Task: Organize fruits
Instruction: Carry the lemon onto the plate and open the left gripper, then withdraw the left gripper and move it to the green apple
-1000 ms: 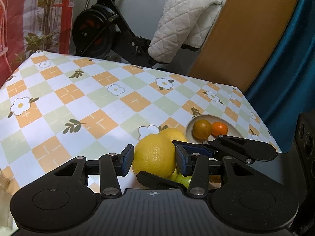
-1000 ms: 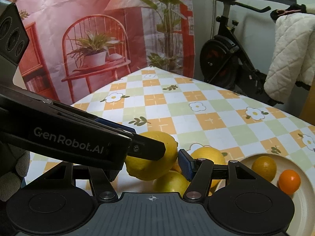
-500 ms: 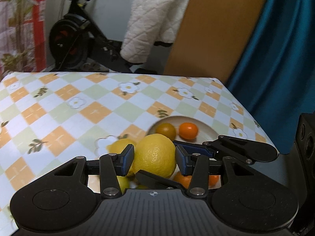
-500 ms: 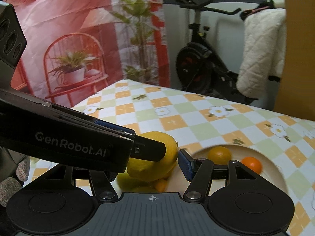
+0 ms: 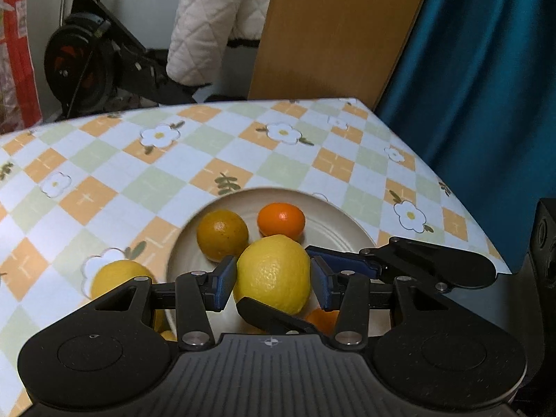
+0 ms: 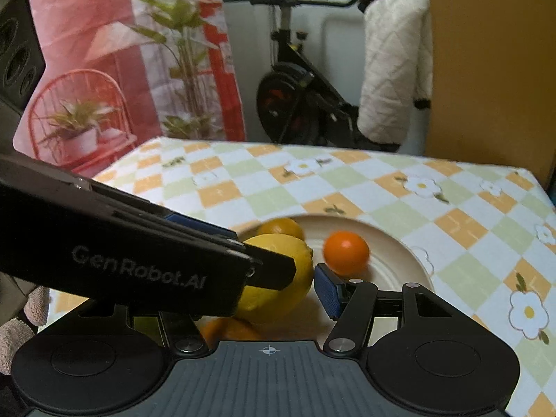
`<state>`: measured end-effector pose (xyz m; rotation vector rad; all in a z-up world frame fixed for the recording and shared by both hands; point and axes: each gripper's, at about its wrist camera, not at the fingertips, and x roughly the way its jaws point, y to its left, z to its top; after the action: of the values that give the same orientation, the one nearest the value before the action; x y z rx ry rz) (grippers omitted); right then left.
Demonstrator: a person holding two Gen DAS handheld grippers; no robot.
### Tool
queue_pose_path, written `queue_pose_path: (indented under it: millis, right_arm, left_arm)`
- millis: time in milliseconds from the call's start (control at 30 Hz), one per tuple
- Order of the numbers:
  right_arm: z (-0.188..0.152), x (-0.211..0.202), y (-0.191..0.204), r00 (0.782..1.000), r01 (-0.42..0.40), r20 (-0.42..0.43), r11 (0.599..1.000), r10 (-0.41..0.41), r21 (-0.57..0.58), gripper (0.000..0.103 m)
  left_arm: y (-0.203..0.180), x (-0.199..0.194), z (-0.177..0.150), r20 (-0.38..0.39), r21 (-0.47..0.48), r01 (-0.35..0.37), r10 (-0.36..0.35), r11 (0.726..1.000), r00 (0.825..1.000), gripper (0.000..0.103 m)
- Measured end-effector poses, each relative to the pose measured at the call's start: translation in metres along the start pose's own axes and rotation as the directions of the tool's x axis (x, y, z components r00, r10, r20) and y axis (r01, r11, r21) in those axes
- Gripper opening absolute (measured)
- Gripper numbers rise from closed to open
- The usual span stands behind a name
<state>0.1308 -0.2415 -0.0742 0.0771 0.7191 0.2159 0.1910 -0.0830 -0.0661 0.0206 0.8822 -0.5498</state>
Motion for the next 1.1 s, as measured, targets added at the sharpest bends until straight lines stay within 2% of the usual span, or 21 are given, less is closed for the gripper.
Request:
queue_pose_path:
  millis: [200,433,567,833,1100]
  right_arm:
    - [-0.006,0.005,-0.011,1.000,-0.006,-0.004,1.000,0.006,0.025,0.056]
    - [-0.002,0.005,-0.006,1.000,0.000,-0.024,1.000,0.000,-0.001,0.056]
    - [-0.002,0.000,-0.005,0.999,0.011,-0.032,1.000,-0.011,0.010,0.056]
    - [0.003,-0.019,0.000,0.999,0.042,0.006,0.999,-0.042,0.002,0.056]
    - [0.011,-0.031,0.018,0.999,0.031,0.026,0.999,-0.030,-0.023,0.056]
  left_arm:
    - [-0.003,0.009,0.002,-0.010,0.005,-0.003,0.003,1.000,1.000,0.049]
    - [-0.004,0.009,0.003,-0.006,0.004,0.007,-0.007,1.000,1.000,0.049]
    - [-0.005,0.000,0.002,0.012,0.012,-0.011,0.010,1.000,1.000,0.050]
    - [0.004,-0.025,0.003,0.067,-0.011,-0.055,0.056,0.998,0.996,0.050]
    - [0.016,-0.048,-0.005,0.098,-0.011,-0.087,0.088,0.996,0.991,0.050]
